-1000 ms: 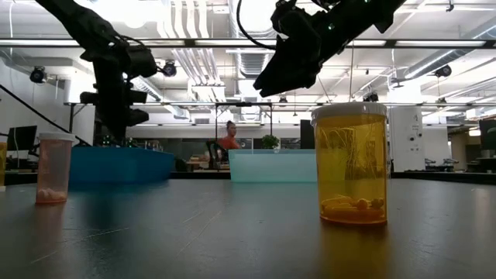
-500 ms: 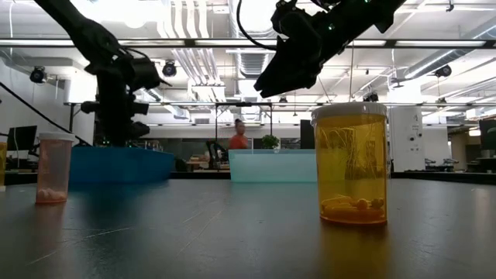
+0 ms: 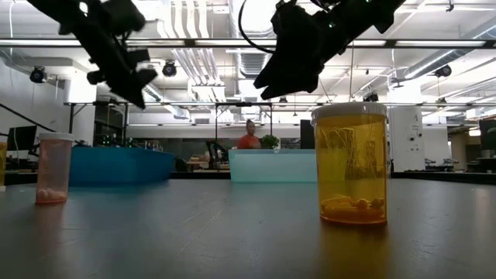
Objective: Pick and place medicine bottles into bin by pill shape (circle, oval)
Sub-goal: Put the white capsule bottle into the blue bin
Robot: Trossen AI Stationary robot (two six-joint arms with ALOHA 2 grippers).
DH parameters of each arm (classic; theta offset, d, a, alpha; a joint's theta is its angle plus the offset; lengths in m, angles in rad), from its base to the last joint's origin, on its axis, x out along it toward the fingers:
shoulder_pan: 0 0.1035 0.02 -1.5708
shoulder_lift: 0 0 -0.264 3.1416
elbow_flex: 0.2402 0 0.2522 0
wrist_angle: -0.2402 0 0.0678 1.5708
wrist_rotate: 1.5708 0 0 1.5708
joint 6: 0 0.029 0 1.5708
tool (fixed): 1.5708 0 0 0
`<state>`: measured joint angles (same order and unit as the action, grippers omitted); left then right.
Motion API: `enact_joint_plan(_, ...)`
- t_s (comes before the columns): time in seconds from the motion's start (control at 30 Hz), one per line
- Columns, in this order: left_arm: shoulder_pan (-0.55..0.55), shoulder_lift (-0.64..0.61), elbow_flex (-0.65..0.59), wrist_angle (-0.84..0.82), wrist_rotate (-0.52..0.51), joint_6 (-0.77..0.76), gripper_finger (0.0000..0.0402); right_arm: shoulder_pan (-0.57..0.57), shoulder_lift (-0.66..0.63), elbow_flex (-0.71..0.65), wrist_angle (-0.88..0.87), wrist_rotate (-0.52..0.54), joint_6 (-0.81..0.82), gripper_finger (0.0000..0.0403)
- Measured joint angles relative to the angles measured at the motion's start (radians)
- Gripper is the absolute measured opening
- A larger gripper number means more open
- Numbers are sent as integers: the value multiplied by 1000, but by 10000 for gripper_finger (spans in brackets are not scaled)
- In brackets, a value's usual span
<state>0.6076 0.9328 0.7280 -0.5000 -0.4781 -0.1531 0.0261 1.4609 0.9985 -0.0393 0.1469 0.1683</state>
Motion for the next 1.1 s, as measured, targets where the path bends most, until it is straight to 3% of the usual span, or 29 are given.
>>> enact_joint_plan(0.23, -311, -126, -96, 215, 5, -15, 0, 4, 0, 52, -140, -201, 202, 263)
enact_joint_plan(0.43, -491, -175, -186, 442, 7, 109, 0, 57, 0, 118, -283, -385, 395, 263)
enact_joint_plan(0.67, -544, -178, -233, 549, 9, 216, 0, 155, 1, 277, -481, -389, 665, 263)
enact_joint_plan(0.87, -545, -174, -244, 551, 10, 212, 0, 242, 1, 402, -672, -357, 736, 263)
enact_joint_plan(1.1, -550, -187, -240, 549, 80, 186, 0, 342, 1, 410, -1028, -323, 971, 263)
